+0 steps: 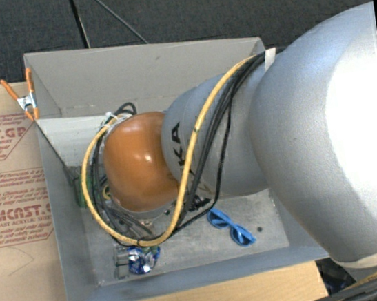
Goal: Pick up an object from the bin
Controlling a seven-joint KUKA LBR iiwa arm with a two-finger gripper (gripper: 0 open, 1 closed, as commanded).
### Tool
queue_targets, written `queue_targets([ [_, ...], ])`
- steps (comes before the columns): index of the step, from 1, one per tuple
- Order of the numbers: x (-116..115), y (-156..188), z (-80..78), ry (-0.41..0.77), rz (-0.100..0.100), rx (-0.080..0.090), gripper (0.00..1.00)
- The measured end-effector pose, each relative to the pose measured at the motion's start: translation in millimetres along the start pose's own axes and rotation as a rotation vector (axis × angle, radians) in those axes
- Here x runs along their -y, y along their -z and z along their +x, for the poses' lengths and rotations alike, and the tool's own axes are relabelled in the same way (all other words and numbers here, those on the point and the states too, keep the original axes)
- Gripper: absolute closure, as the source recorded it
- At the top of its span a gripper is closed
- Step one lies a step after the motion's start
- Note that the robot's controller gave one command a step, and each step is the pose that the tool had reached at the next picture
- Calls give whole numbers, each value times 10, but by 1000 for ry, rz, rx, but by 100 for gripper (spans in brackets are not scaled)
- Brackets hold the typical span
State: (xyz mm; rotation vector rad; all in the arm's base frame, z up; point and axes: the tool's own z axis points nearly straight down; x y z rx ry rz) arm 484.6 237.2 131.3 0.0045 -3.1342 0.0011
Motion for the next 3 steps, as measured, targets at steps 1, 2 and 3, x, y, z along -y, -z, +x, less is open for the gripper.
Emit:
queue_targets([
  [1,740,-538,-22,-123,3,2,0],
  [2,699,-506,-32,-118,-3,7,100],
  [3,593,1029,-54,-128,-6,16,100],
])
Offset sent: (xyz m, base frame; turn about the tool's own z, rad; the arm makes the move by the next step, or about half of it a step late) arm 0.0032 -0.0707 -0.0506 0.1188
